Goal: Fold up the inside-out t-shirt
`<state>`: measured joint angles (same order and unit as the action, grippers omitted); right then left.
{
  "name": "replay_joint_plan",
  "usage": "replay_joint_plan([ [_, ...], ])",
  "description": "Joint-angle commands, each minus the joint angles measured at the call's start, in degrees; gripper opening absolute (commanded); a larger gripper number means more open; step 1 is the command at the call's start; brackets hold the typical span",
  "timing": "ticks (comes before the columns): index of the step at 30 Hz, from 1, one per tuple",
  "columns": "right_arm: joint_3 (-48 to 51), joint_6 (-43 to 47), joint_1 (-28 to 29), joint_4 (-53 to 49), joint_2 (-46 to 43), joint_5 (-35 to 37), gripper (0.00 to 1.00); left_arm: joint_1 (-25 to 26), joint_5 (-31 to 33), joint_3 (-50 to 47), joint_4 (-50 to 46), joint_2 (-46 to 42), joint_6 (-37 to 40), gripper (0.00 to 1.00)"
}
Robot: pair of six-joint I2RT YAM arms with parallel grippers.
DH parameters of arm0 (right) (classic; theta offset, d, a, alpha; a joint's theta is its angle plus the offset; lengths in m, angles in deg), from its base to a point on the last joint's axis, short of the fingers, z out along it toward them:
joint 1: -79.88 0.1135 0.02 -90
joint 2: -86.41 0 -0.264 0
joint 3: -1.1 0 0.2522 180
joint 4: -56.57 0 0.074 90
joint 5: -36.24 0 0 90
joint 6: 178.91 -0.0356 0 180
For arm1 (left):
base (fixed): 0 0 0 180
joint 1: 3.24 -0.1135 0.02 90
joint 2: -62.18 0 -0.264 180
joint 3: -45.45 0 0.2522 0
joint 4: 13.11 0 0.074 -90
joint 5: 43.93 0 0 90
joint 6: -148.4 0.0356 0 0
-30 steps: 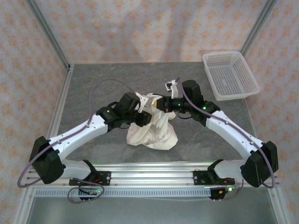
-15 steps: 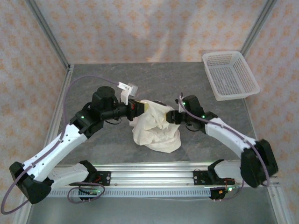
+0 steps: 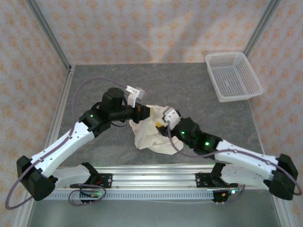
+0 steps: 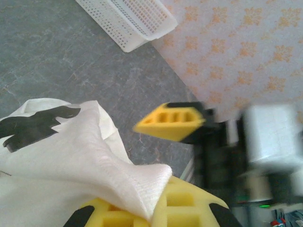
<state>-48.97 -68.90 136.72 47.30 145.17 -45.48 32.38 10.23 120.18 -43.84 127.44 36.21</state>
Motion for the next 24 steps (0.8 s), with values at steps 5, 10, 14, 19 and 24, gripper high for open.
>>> replay_joint_plan([
  [5, -4.41, 3.31, -4.52, 1.44, 8.44, -0.81, 0.17, 0.24, 1.66, 1.54, -3.53, -2.4, 3.31, 0.0],
  [10, -5.81, -1.09, -4.85, -8.16, -1.95, -22.17, 0.0, -1.59, 26.66, 3.48, -17.46, -2.06, 10.58, 0.0],
  [14, -5.48, -10.18, -5.29, -7.6, -11.38, -38.74, 0.0, -7.63, 24.94, 0.86, -14.21, 4.4, 13.53, 0.0],
  [19, -3.09, -15.58, -6.42, -2.41, -16.91, -38.17, 0.0, -8.12, 21.35, -0.74, -6.61, 8.07, 11.93, 0.28],
  [24, -1.43, -14.2, -7.17, -1.31, -15.61, -31.79, 0.0, -8.06, 13.49, -0.87, -7.32, -0.01, 14.99, 0.68],
])
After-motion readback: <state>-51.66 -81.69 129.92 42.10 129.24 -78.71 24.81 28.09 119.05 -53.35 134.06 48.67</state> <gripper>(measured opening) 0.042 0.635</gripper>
